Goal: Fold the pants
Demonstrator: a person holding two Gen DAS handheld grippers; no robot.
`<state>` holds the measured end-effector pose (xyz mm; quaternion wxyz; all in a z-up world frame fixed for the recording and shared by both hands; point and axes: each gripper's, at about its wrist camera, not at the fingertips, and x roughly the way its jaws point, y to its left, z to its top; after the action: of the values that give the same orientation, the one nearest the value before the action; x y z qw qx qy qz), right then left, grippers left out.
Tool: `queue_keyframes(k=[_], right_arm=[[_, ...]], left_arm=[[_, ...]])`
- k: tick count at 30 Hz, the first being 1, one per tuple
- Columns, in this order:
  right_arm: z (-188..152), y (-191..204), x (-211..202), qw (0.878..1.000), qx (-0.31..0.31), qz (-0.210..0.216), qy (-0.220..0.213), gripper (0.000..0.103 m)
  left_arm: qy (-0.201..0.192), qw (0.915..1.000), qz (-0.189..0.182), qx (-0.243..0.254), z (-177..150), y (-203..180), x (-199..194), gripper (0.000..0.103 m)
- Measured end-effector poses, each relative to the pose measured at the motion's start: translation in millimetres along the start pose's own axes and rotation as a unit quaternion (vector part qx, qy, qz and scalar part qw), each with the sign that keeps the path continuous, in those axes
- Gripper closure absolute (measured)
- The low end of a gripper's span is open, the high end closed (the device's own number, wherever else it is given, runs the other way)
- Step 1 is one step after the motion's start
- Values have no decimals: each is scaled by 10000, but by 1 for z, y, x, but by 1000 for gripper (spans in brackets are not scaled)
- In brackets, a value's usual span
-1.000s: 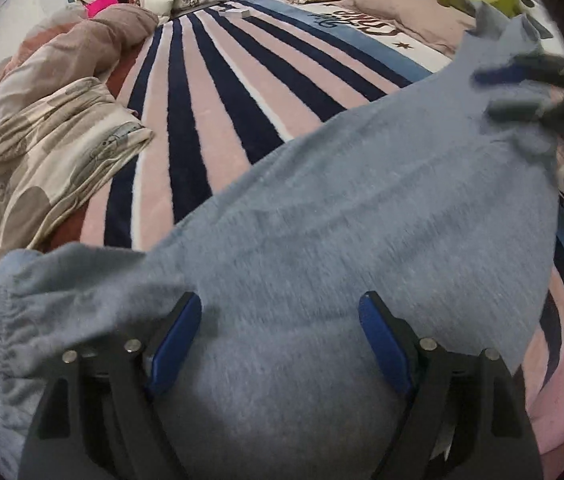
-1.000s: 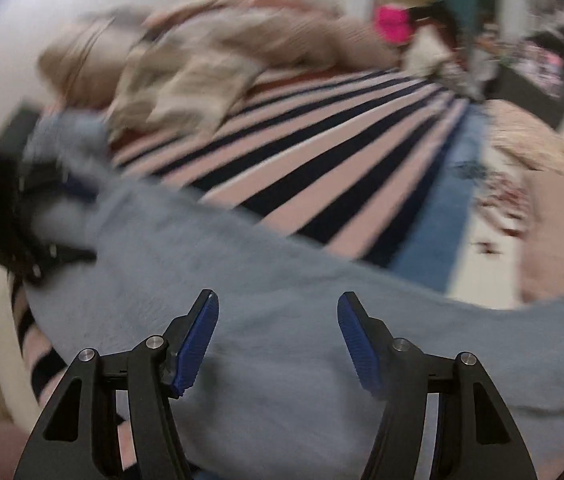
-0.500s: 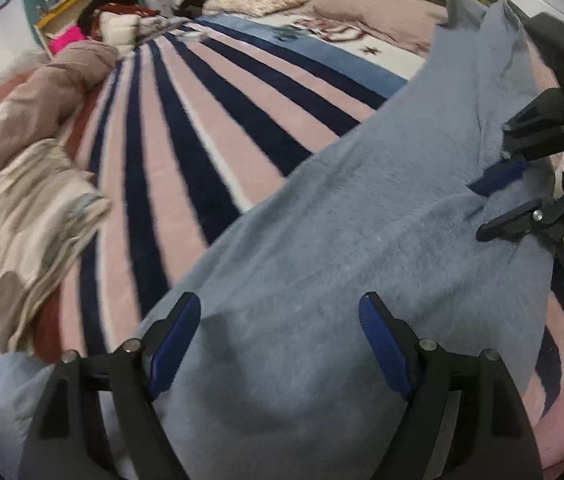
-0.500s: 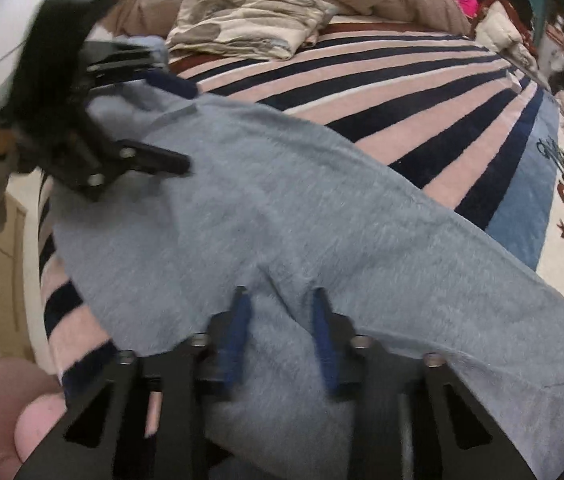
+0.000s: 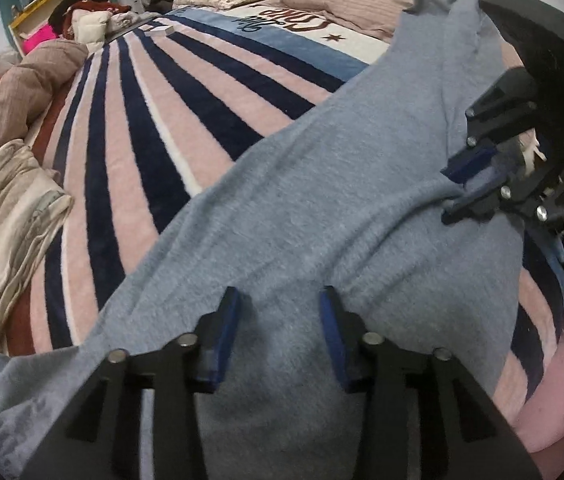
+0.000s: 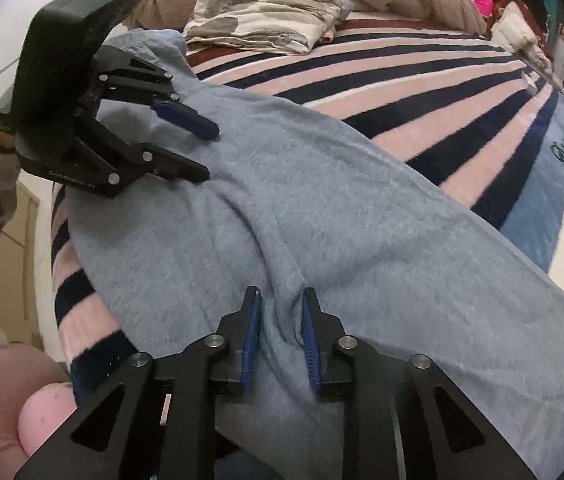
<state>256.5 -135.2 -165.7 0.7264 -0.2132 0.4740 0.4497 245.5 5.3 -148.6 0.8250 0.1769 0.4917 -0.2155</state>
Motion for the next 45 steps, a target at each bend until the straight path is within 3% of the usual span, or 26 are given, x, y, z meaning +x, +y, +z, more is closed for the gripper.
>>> queue_keyframes(k=[1, 7, 11, 18, 23, 24, 27, 28, 32, 33, 36, 39, 41, 43, 45], right_arm=[[2, 3, 1, 10000, -71, -20, -8, 97], [-9, 21, -29, 9990, -168, 2, -412, 100], [-11, 33, -50, 9976, -246, -43, -644, 100], [-16, 38, -61, 9970, -375, -112, -663, 100], [-5, 36, -67, 9951, -360, -273, -883, 101], [-5, 36, -70, 9947, -365, -303, -908, 101], [-5, 35, -77, 9937, -333, -393, -993, 101], [-5, 34, -77, 9940, -314, -360, -986, 101], [-7, 27, -63, 9964, -246, -327, -736, 99], [-6, 24, -59, 9970, -201, -271, -698, 96], [0, 14, -45, 9978, -67, -138, -649, 60], [9, 9, -23, 9986, -204, -90, -485, 57], [13, 6, -10, 9993, -181, 86, -306, 59], [11, 7, 2, 9986, -187, 486, -65, 97], [8, 12, 1, 9984, -308, 446, -138, 99]], left_arm=[[-18, 10000, 36, -21, 1, 1, 0, 46], [-168, 9992, -136, 341, 9, -3, -1, 35], [-341, 9954, -313, 838, 13, -14, -5, 31], [-423, 9890, -785, 1181, 21, -20, -4, 31], [-295, 9822, -1125, 1475, 36, -36, 6, 31], [-241, 9826, -1141, 1447, 37, -37, 8, 32], [-176, 9797, -1438, 1387, 34, -39, 8, 62], [-162, 9784, -1582, 1321, 33, -39, 7, 67], [-147, 9801, -1593, 1172, 27, -40, 5, 68], [-150, 9806, -1582, 1151, 26, -41, 5, 68], [-170, 9814, -1538, 1136, 23, -43, 4, 68], [-170, 9817, -1542, 1103, 20, -43, 4, 70], [-158, 9816, -1588, 1053, 19, -42, 4, 75], [-167, 9821, -1557, 1044, 18, -41, 3, 78], [-206, 9823, -1532, 1060, 18, -40, 0, 78]])
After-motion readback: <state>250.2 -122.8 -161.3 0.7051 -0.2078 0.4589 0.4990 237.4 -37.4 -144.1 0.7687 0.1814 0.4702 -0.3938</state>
